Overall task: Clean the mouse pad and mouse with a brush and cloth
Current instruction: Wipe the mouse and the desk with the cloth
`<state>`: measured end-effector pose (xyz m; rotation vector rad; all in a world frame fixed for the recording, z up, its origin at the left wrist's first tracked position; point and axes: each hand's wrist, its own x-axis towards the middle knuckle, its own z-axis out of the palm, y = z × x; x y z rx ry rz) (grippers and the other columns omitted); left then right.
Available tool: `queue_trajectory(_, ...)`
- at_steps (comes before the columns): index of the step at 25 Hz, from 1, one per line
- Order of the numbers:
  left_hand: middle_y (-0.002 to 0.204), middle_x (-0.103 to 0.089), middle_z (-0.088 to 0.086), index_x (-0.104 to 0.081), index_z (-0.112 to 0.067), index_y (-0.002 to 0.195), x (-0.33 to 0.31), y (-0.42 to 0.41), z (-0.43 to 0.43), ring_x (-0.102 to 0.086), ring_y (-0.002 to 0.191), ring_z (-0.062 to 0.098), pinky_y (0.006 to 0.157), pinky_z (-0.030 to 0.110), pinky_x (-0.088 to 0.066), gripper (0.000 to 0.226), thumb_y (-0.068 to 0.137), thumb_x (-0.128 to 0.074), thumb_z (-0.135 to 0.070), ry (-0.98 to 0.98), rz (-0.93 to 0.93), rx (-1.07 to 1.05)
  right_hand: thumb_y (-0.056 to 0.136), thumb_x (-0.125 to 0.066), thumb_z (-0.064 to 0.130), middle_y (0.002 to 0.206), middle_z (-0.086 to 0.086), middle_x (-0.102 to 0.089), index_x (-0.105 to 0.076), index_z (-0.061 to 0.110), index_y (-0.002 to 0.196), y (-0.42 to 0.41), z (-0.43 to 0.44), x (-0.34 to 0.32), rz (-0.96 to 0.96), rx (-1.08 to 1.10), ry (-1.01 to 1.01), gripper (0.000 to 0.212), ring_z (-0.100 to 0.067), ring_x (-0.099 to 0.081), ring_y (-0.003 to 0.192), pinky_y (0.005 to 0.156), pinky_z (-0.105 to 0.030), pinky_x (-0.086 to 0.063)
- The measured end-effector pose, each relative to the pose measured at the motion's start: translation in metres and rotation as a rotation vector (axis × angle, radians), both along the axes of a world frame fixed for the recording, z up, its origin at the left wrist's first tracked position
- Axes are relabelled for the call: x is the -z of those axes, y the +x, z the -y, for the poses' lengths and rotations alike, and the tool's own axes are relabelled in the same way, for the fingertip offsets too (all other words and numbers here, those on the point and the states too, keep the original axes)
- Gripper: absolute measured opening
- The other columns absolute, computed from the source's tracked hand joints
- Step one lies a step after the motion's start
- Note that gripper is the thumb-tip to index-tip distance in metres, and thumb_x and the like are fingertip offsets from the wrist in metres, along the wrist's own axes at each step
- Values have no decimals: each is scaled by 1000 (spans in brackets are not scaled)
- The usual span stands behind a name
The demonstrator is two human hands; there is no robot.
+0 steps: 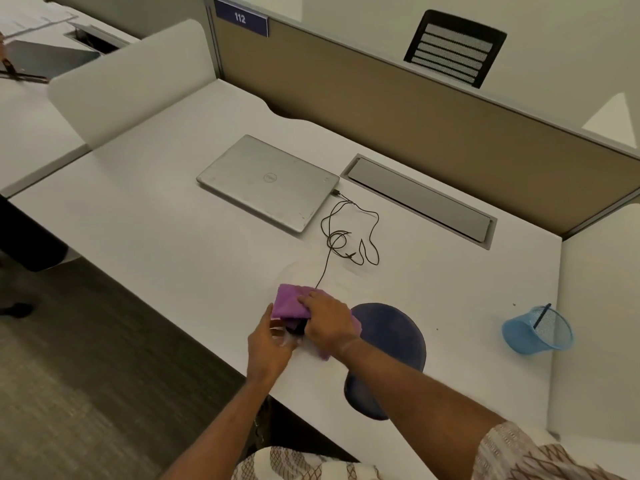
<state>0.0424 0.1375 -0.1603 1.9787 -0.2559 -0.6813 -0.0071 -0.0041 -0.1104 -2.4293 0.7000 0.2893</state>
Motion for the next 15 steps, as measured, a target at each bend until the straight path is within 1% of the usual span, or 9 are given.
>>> queue_trajectory(2, 116, -63, -13, -49, -28, 140, 4, -7, 3, -61, 97, 4, 86, 13, -47, 74, 77, -85, -16, -46, 42, -63, 91, -55, 21, 155, 0, -38, -40, 27, 148, -5, -8, 9, -35, -48, -46, 59, -22, -35, 141, 119, -34, -21)
queue_trajectory(4, 112, -62, -20, -52, -29, 136, 8, -8, 3, -61, 96, -2, 86, 9, -46, 70, 77, -85, -14, -83, 56, -101, 95, -51, 20, 158, 0, -31, -35, 26, 150, -9, -13, 13, -36, -61, -56, 57, -21, -29, 145, 121, -33, -16)
queue_trajectory(6, 104, -61, -26, -54, -32, 132, 8, -8, 3, -61, 92, -9, 81, 4, -47, 68, 75, -85, -12, -109, 44, -122, 97, -48, 19, 159, 0, -30, -36, 25, 151, -13, -18, 14, -26, -83, -51, 55, -20, -28, 146, 122, -33, -15)
queue_trajectory(8, 101, -62, -25, -52, -37, 127, 8, -8, 4, -62, 91, -8, 79, 5, -50, 65, 77, -83, -8, -128, 22, -126, 98, -46, 19, 158, 1, -32, -38, 25, 150, -16, -22, 13, -16, -110, -47, 53, -19, -29, 145, 123, -32, -15)
queue_trajectory(10, 101, -65, -18, -54, -36, 119, 9, -8, 3, -65, 93, 3, 76, 7, -53, 52, 83, -77, -5, -155, -17, -146, 98, -46, 20, 155, 1, -38, -42, 25, 147, -20, -25, 11, -1, -130, -31, 49, -19, -33, 143, 122, -30, -18)
queue_trajectory(12, 98, -68, 0, -62, -26, 109, 10, -6, 3, -67, 94, 19, 73, 15, -57, 25, 95, -61, -5, -322, -202, -266, 97, -49, 20, 146, 2, -50, -50, 25, 141, -26, -31, 10, 40, -137, -3, 44, -17, -44, 134, 114, -18, -23)
queue_trajectory(13, 97, -67, 9, -64, -20, 109, 11, -6, 3, -67, 95, 26, 73, 20, -58, 20, 101, -51, -7, -416, -303, -309, 96, -52, 21, 138, 4, -56, -55, 27, 136, -28, -34, 7, 54, -136, 21, 41, -15, -50, 127, 106, -11, -25)
queue_trajectory(14, 95, -66, 14, -64, -15, 109, 12, -5, 2, -66, 93, 28, 73, 23, -59, 22, 104, -44, -9, -511, -394, -351, 93, -54, 21, 128, 5, -62, -60, 28, 130, -29, -36, 2, 55, -148, 43, 38, -14, -55, 116, 99, -9, -29)
queue_trajectory(15, 91, -64, 17, -65, -13, 108, 14, -5, 1, -66, 90, 27, 73, 26, -60, 24, 105, -41, -12, -555, -437, -377, 89, -56, 21, 116, 5, -66, -64, 29, 121, -27, -36, -5, 38, -184, 52, 34, -14, -58, 102, 93, -13, -36)
